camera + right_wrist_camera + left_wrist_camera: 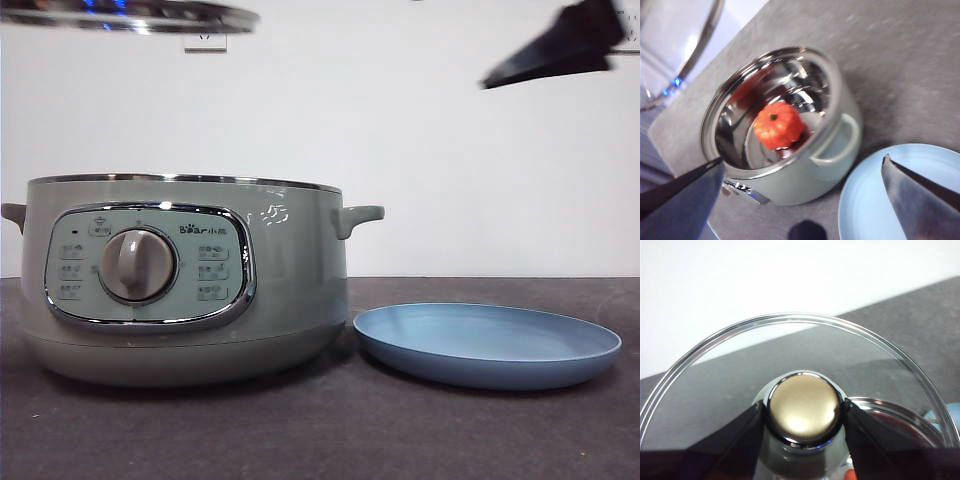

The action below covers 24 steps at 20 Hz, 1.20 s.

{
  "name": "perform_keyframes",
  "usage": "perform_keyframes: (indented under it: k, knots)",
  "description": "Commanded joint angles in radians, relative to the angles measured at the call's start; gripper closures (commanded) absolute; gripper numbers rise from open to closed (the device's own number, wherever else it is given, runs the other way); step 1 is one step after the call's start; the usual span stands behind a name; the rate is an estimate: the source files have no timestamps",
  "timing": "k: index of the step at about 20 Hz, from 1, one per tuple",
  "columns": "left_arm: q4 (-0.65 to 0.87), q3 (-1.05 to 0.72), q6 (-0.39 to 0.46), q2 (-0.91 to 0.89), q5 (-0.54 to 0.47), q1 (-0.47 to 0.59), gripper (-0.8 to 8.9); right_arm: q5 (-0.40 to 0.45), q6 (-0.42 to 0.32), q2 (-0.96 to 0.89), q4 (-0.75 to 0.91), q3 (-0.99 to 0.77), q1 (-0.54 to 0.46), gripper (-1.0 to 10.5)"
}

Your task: Take the pumpkin out from the steamer,put the pumpkin in the blue plate,close the lid

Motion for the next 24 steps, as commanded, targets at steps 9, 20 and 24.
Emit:
perform_keyframes:
  k: [9, 20, 24]
  knots:
    - [-0.041, 0.011, 0.017, -0.112, -0.227, 0.001, 8.27, 0.237, -0.189, 0.493, -0.340, 0.564, 0.303, 4.0]
    - [-0.092, 0.011, 0.065, -0.119, -0.370, 0.001, 8.26, 0.370, -0.276, 0.886, -0.304, 0.798, 0.452, 4.0]
    - [-0.092, 0.011, 0.066, -0.119, -0.370, 0.001, 8.26, 0.370, -0.280, 0.964, -0.294, 0.798, 0.450, 4.0]
